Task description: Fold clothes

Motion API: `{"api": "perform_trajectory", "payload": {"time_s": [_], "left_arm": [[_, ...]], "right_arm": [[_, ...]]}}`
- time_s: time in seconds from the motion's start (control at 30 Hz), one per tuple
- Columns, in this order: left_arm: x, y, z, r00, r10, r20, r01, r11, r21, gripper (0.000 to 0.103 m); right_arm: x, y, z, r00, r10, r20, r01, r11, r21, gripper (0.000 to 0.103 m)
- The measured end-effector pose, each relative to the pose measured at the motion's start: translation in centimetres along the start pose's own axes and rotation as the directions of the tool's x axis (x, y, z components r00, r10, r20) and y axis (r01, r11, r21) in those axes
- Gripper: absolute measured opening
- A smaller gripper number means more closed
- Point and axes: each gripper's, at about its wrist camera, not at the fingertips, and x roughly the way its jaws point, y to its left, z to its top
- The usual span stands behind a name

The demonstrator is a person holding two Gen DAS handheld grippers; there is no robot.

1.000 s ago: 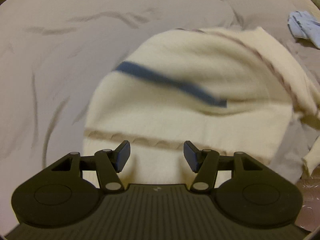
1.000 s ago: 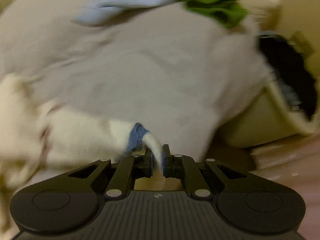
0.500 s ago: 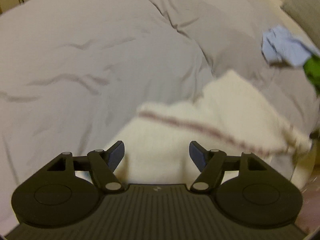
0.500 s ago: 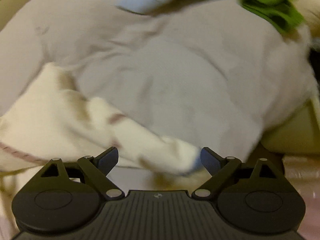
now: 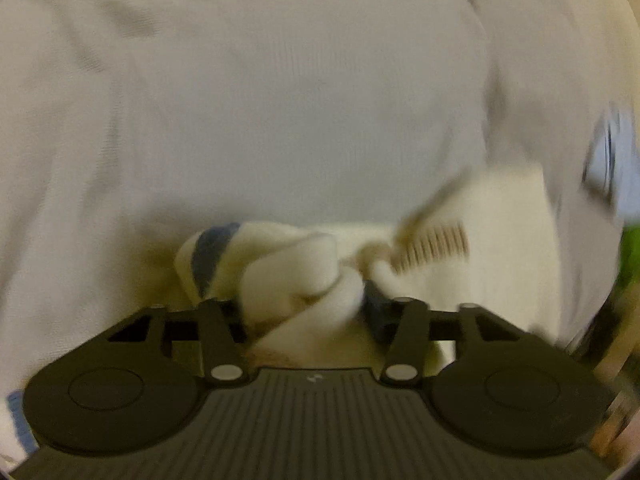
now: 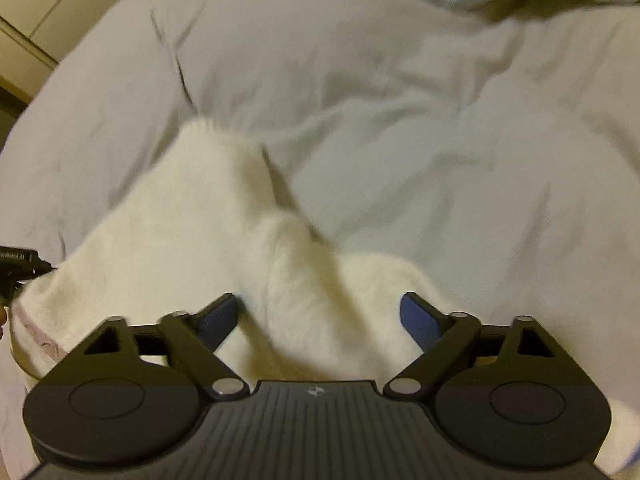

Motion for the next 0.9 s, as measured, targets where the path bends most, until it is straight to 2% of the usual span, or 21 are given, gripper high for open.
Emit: {"api": "perform_trajectory", "payload": {"time_s": [0.03, 0.07, 0.13, 0.17, 0.23, 0.27, 0.3, 0.33, 0.37, 0.43, 0.47, 0.5, 0.53, 0.57, 0.6, 0.63, 0.67, 0.7, 0.73, 0.83, 0.9], "left_arm": [[-0.6, -0.8, -1.1, 0.999, -0.004, 0.035, 0.003, 0.999, 0.032, 0.029], [-1.5, -1.1, -2.0, 0.997, -0.019, 0.069, 0.017, 0.999, 0.035, 0.024], [-4.2, -1.4, -4.3, 0.984, -0.054, 0.171, 0.050, 0.998, 0.025, 0.021], [-6.3, -1.3, -5.6, 0.969, -0.067, 0.237, 0.065, 0.998, 0.016, 0.020], [-11.0, -0.9, -8.0, 0.924, -0.072, 0.375, 0.078, 0.997, -0.001, 0.019], [-13.6, -0.7, -9.4, 0.891, -0.066, 0.450, 0.078, 0.997, -0.008, 0.019], [-16.8, -0.6, -10.9, 0.843, -0.047, 0.536, 0.065, 0.998, -0.016, 0.018], [-19.9, -0.4, -12.4, 0.787, -0.025, 0.616, 0.050, 0.998, -0.024, 0.018], [-22.7, -0.2, -13.9, 0.721, 0.004, 0.693, 0.026, 0.999, -0.032, 0.018], [-28.1, 0.2, -17.2, 0.563, 0.069, 0.824, -0.035, 0.998, -0.059, 0.017], [-29.7, 0.4, -18.3, 0.502, 0.118, 0.857, -0.082, 0.993, -0.089, 0.017], [-30.5, 0.9, -18.9, 0.467, 0.191, 0.863, -0.138, 0.980, -0.143, 0.022], [-31.3, 1.4, -19.4, 0.428, 0.263, 0.865, -0.191, 0.961, -0.198, 0.032], [-31.7, 2.2, -19.7, 0.407, 0.327, 0.853, -0.228, 0.941, -0.252, 0.072], [-30.7, 4.1, -19.5, 0.446, 0.373, 0.814, -0.226, 0.926, -0.301, 0.081], [-29.8, 5.9, -19.3, 0.483, 0.417, 0.770, -0.226, 0.909, -0.350, 0.076], [-28.7, 7.7, -19.1, 0.527, 0.449, 0.721, -0.223, 0.892, -0.392, 0.068], [-27.2, 9.3, -19.3, 0.588, 0.454, 0.670, -0.209, 0.885, -0.416, 0.064], [-25.6, 10.4, -19.8, 0.630, 0.459, 0.626, -0.206, 0.876, -0.436, 0.064], [-21.3, 13.0, -22.9, 0.695, 0.486, 0.530, -0.219, 0.845, -0.488, 0.064], [-18.7, 14.4, -25.5, 0.759, 0.423, 0.496, -0.140, 0.849, -0.510, 0.064]], "right_arm": [[0.3, 0.2, -0.4, 1.000, 0.007, -0.016, -0.007, 1.000, -0.011, 0.029], [0.0, 0.6, -0.8, 1.000, 0.008, -0.019, -0.008, 0.999, -0.031, 0.019], [-0.8, 1.5, -1.3, 1.000, 0.009, -0.014, -0.010, 0.997, -0.071, 0.017], [-1.9, 2.0, -1.3, 1.000, 0.010, 0.010, -0.009, 0.996, -0.093, 0.016], [-4.6, 3.1, -0.8, 0.996, 0.043, 0.074, -0.033, 0.991, -0.131, 0.016], [-6.0, 3.6, -0.3, 0.991, 0.069, 0.111, -0.051, 0.987, -0.151, 0.016], [-7.7, 4.4, 0.2, 0.983, 0.099, 0.155, -0.071, 0.981, -0.180, 0.016], [-9.3, 5.4, 0.9, 0.970, 0.133, 0.203, -0.088, 0.972, -0.219, 0.016], [-10.6, 6.4, 1.6, 0.955, 0.166, 0.245, -0.102, 0.961, -0.257, 0.016], [-13.0, 8.7, 3.1, 0.913, 0.247, 0.325, -0.131, 0.931, -0.339, 0.016], [-13.3, 10.1, 4.0, 0.899, 0.277, 0.339, -0.144, 0.919, -0.368, 0.016], [-13.7, 11.4, 4.8, 0.884, 0.307, 0.353, -0.156, 0.905, -0.396, 0.016], [-13.7, 12.8, 5.7, 0.875, 0.321, 0.363, -0.157, 0.896, -0.414, 0.021], [-12.9, 14.1, 6.6, 0.882, 0.295, 0.367, -0.133, 0.904, -0.407, 0.043], [-11.8, 15.3, 7.4, 0.893, 0.258, 0.367, -0.105, 0.915, -0.389, 0.054], [-10.7, 16.3, 8.2, 0.904, 0.226, 0.363, -0.083, 0.926, -0.369, 0.078], [-9.6, 16.9, 8.6, 0.915, 0.211, 0.343, -0.084, 0.933, -0.349, 0.077], [-8.7, 17.1, 8.7, 0.927, 0.210, 0.310, -0.101, 0.937, -0.334, 0.077], [-8.0, 17.2, 8.5, 0.937, 0.213, 0.275, -0.120, 0.940, -0.318, 0.077], [-6.1, 15.7, 5.5, 0.956, 0.242, 0.165, -0.193, 0.944, -0.269, 0.078], [-4.3, 13.5, 2.0, 0.972, 0.223, 0.072, -0.202, 0.953, -0.224, 0.078]]}}
